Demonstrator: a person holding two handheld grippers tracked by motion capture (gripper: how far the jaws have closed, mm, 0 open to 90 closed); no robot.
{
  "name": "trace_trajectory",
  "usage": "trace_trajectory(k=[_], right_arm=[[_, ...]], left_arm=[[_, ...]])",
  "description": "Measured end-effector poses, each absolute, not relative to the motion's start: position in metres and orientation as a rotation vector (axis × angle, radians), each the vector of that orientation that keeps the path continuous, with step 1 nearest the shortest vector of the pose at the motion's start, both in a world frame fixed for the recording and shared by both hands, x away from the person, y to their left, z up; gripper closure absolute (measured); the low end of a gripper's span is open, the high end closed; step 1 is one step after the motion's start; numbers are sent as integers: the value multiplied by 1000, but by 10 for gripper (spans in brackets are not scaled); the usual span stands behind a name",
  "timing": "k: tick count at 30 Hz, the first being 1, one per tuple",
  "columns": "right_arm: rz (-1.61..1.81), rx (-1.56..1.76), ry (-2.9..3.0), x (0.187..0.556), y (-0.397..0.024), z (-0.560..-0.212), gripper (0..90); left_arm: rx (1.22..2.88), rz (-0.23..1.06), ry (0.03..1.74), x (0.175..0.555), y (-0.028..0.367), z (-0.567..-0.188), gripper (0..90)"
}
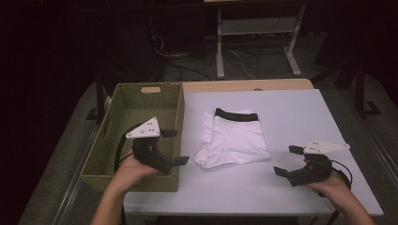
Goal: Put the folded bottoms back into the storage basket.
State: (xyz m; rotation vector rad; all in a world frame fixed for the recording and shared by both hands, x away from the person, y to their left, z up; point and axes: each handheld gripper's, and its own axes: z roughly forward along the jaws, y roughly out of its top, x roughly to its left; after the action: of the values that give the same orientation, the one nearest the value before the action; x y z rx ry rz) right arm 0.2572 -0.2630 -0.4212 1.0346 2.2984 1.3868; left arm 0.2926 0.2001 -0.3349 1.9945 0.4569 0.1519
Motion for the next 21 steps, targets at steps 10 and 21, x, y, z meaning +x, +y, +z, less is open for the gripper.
trace_trajectory(k=[10, 21], right_arm=[[1323, 1040, 2334, 260, -259, -432, 0], [1292, 1057, 2370, 263, -256, -442, 0]], left_arm=[[1997, 151, 458, 293, 200, -335, 0], [1996, 151, 458, 293, 200, -335, 0]])
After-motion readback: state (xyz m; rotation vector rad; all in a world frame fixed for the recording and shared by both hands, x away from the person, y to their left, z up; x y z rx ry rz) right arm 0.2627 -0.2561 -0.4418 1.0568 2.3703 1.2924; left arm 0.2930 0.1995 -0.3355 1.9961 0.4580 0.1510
